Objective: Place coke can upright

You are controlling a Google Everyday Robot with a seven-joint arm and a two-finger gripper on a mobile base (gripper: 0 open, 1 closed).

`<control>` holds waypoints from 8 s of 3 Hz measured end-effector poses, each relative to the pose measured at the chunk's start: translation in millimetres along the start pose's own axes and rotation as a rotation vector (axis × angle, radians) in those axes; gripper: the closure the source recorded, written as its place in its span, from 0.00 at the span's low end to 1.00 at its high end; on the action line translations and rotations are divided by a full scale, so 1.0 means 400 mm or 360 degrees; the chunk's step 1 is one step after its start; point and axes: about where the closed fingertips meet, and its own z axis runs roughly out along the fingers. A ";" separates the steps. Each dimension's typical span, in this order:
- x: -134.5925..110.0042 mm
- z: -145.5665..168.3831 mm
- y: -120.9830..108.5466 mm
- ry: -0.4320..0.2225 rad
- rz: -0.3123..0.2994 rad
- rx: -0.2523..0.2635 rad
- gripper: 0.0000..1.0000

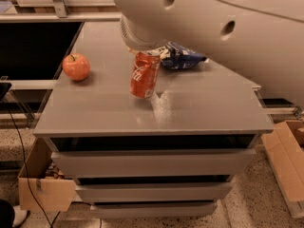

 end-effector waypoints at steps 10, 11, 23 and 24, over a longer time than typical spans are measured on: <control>-0.003 -0.010 0.110 -0.0734 -0.0587 -0.0555 1.00; 0.013 0.000 0.114 -0.0739 -0.0592 -0.0553 1.00; 0.095 -0.016 0.133 -0.0690 -0.0643 -0.0518 0.00; 0.101 -0.016 0.133 -0.0668 -0.0641 -0.0529 0.00</control>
Offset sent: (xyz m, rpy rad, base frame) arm -0.0046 0.0073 0.0110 0.1211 -0.1124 0.2503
